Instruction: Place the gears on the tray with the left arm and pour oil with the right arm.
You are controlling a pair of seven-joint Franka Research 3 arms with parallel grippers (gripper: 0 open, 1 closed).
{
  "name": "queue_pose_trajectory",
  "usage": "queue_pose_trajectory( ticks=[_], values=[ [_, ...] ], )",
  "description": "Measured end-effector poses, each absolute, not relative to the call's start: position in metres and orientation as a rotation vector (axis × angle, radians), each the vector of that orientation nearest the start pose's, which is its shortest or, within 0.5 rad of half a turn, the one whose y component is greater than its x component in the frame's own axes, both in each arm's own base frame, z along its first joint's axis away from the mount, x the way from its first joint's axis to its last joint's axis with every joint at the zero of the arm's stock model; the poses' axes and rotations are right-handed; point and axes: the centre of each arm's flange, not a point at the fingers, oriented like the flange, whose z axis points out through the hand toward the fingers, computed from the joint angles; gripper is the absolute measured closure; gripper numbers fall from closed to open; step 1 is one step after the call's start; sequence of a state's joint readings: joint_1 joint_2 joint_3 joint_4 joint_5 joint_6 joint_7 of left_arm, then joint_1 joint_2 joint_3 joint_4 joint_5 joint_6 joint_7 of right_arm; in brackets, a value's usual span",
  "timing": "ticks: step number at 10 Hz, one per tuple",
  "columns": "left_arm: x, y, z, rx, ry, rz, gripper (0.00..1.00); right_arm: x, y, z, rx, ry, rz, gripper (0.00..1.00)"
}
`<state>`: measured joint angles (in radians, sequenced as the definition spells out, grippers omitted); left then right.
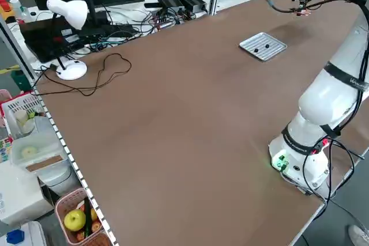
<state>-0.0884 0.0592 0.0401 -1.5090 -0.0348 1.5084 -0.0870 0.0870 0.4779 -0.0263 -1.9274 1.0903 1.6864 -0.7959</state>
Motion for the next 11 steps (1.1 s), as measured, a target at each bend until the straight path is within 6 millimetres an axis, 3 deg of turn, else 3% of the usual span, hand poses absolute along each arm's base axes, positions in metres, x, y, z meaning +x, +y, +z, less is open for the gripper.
queue_pose_trajectory(
  ticks=[3, 7, 9, 11],
  values=[
    [0.565, -0.033, 0.615, -3.167, -0.076, 0.098, 0.0, 0.558, 0.048, 0.245, -1.849, -0.452, 0.118, 0.69],
    [0.565, -0.03, 0.615, -3.169, -0.08, 0.098, 0.0, 0.525, -0.049, 0.229, -1.732, -0.707, -0.128, 0.69],
    [0.565, -0.029, 0.615, -3.173, -0.083, 0.098, 0.0, 0.515, -0.079, 0.225, -1.671, -0.849, -0.29, 0.69],
    [0.566, -0.028, 0.615, -3.173, -0.085, 0.098, 0.0, 0.509, -0.094, 0.222, -1.595, -1.011, -0.458, 0.69]
  ],
)
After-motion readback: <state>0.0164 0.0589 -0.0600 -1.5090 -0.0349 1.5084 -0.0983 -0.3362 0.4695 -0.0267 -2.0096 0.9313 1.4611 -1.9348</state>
